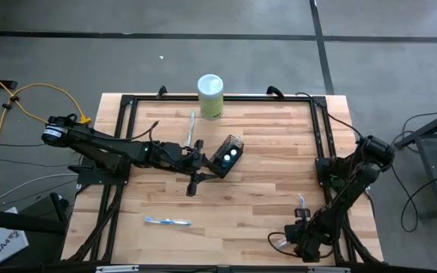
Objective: Pick & Place toothbrushing station
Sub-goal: Put the bottom right green toothbrush into the right section of the black wire organizer
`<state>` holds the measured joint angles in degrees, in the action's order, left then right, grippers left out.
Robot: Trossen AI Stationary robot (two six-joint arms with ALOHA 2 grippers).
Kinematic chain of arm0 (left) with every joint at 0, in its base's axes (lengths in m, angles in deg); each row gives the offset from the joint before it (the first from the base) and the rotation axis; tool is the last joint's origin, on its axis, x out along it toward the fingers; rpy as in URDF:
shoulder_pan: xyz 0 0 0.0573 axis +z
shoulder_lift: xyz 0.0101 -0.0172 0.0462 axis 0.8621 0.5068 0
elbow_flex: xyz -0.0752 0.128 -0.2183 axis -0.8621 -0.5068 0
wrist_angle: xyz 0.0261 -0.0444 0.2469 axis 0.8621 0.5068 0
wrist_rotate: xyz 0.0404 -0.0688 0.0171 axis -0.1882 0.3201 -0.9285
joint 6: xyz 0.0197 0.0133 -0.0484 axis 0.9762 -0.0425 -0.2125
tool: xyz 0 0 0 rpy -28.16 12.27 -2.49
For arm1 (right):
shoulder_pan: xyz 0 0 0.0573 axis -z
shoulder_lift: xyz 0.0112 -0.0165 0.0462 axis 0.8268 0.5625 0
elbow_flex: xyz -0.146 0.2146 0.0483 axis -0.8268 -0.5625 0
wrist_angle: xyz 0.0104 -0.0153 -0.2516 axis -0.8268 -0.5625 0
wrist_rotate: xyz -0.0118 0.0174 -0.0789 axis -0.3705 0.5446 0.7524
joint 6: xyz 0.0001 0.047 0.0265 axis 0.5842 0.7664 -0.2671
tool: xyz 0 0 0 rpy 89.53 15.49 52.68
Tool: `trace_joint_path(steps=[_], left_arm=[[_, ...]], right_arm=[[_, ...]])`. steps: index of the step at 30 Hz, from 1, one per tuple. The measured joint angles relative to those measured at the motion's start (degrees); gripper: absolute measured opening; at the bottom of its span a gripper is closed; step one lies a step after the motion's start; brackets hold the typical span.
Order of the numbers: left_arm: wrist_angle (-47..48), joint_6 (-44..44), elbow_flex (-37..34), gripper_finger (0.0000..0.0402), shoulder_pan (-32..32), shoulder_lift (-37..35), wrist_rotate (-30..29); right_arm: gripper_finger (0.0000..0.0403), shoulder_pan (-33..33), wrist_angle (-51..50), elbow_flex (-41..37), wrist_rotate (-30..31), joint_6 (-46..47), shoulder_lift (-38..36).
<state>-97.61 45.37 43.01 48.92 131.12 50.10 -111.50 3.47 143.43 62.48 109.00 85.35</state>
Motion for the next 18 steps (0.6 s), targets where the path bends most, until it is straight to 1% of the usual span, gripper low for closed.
trace_joint_path(steps=[7, 18], left_arm=[[-0.86, -0.21, 0.0, 0.012, 0.0, 0.0, 0.0], [-0.7, -0.19, 0.0, 0.012, 0.0, 0.0, 0.0]], right_arm=[[0.0131, 0.4, 0.09, -0.02, 3.55, -3.78, 0.13], [0.0139, 2.14, 0.08, -0.02, 3.1, -4.99, 0.13]])
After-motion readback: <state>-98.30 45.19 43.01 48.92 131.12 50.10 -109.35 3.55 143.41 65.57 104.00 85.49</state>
